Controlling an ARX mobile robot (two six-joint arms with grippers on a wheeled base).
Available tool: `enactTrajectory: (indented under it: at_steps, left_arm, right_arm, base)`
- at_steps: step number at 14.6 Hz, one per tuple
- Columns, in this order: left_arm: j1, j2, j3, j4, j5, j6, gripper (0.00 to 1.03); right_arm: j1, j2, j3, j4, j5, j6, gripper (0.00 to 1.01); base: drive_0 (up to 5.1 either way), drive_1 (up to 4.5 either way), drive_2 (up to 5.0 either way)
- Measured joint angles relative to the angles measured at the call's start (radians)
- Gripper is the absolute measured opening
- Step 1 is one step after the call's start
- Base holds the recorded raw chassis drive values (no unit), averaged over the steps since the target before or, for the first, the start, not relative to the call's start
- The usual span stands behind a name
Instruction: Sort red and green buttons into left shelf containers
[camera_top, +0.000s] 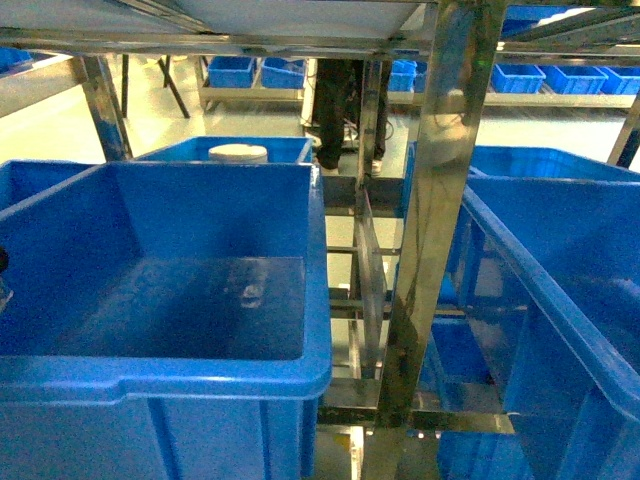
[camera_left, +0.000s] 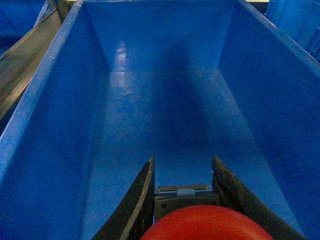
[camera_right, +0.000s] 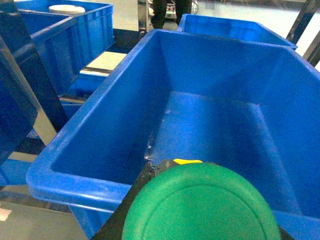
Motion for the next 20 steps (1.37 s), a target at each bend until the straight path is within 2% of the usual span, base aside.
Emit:
enactTrajectory:
  at_steps: [4, 5, 6, 8, 13, 14, 15, 16, 17, 20]
  left_arm:
    - [0.0, -0.001, 0.001, -0.003, 0.002, 0.0, 0.29]
    - [0.0, -0.002, 0.001, -0.003, -0.001, 0.0, 0.29]
    - [-0.002, -0.002, 0.0, -0.002, 0.002, 0.0, 0.29]
    - [-0.002, -0.002, 0.001, -0.002, 0.002, 0.0, 0.29]
    - [-0.002, -0.002, 0.001, -0.002, 0.002, 0.0, 0.29]
    - [-0.002, -0.002, 0.0, -0.002, 0.001, 0.0, 0.29]
    - [-0.002, -0.002, 0.001, -0.002, 0.002, 0.0, 0.29]
    - [-0.002, -0.002, 0.0, -0.001, 0.0, 0.0, 0.29]
    - [-0.002, -0.002, 0.0, -0.002, 0.001, 0.0, 0.29]
    - [-0.002, -0.002, 0.0, -0.001, 0.001, 0.0, 0.29]
  right_arm:
    - [0.0, -0.001, 0.0, -0.001, 0.0, 0.0, 0.26]
    - [-0.001, 0.04, 0.002, 0.057, 0.0, 0.0, 0.26]
    - [-0.006, 0.204, 0.044, 0.142, 0.003, -0.019, 0.26]
    - [0.0, 0.292, 0.089, 0.168, 0.014, -0.03, 0.26]
    - [0.015, 0.545, 0.242, 0.236, 0.068, -0.072, 0.26]
    - [0.03, 0.722, 0.389, 0.188, 0.127, -0.087, 0.26]
    - [0.056, 0.965, 0.653, -0.005, 0.204, -0.102, 0.26]
    - [0.062, 1.118, 0.839, -0.187, 0.25, -0.095, 0.26]
    - [0.065, 1.202, 0.942, -0.289, 0.273, -0.083, 0.26]
    - [0.072, 1.33, 1.087, -0.41, 0.321, -0.091, 0.28]
  base:
    - [-0.1, 4.24, -4.4]
    - [-0.1, 4.24, -4.4]
    - [-0.1, 4.24, -4.4]
    - [-0.1, 4.24, -4.4]
    - [0.0, 0.0, 0.0]
    - [0.0, 0.0, 0.0]
    - [0.0, 0.0, 0.0]
    - [0.0, 0.0, 0.0]
    - [0.0, 0.0, 0.0]
    - [0.0, 0.0, 0.0]
